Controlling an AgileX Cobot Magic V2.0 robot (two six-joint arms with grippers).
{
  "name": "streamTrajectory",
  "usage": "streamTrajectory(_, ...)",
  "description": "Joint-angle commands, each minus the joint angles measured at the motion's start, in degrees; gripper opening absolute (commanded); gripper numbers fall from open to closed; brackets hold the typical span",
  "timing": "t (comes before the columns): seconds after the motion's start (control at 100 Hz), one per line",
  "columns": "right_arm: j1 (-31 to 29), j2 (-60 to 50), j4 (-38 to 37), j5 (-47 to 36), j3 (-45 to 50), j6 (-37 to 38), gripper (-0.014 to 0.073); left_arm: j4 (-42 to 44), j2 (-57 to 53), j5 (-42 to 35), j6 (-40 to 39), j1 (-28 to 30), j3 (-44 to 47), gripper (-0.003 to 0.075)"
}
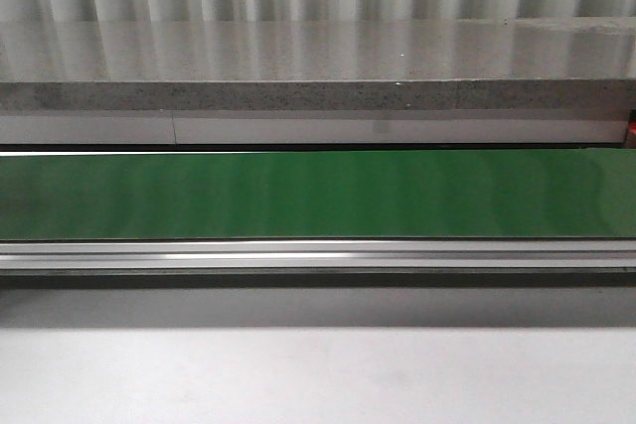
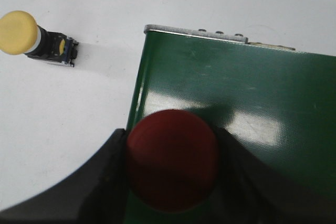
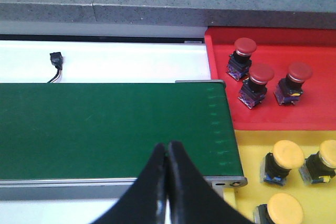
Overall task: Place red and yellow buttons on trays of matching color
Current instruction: 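Lower the red button onto the belt start and open the left gripper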
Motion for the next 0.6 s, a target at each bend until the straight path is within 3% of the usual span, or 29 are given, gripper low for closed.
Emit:
streamTrajectory(0.0, -0.07, -0.01, -0.22, -4.08, -1.44, -0.59, -0.0067, 0.53, -2.41, -2.52, -0.03, -0.42, -0.59, -0.0019)
streamTrajectory(0.11, -0.07, -0.01, -0.22, -4.08, -1.44, -0.59, -0.0067, 0.44, -2.41, -2.41, 0.23, -0.42, -0.5, 0.0012)
streamTrajectory(0.18, -0.07, -0.01, -0.22, -4.08, -1.44, -0.59, -0.0067, 0.44, -2.41, -2.41, 0.23, -0.42, -0.5, 0.0087)
streamTrajectory(0.37, -0.07, -0.01, -0.22, -4.08, -1.44, -0.59, -0.0067, 0.44, -2.41, -1.84, 0.23, -0.42, -0.5, 0.0452)
streamTrajectory(0.42, -0.07, -0.01, -0.22, -4.08, -1.44, -0.59, -0.0067, 0.44, -2.41, -1.59, 0.32, -0.42, -0.5, 0.0517)
streamTrajectory(0.59, -0.07, -0.01, -0.22, -4.08, -1.44, -0.59, -0.0067, 0.1, -2.67, -1.16, 1.18, -0.42, -0.5, 0.0554)
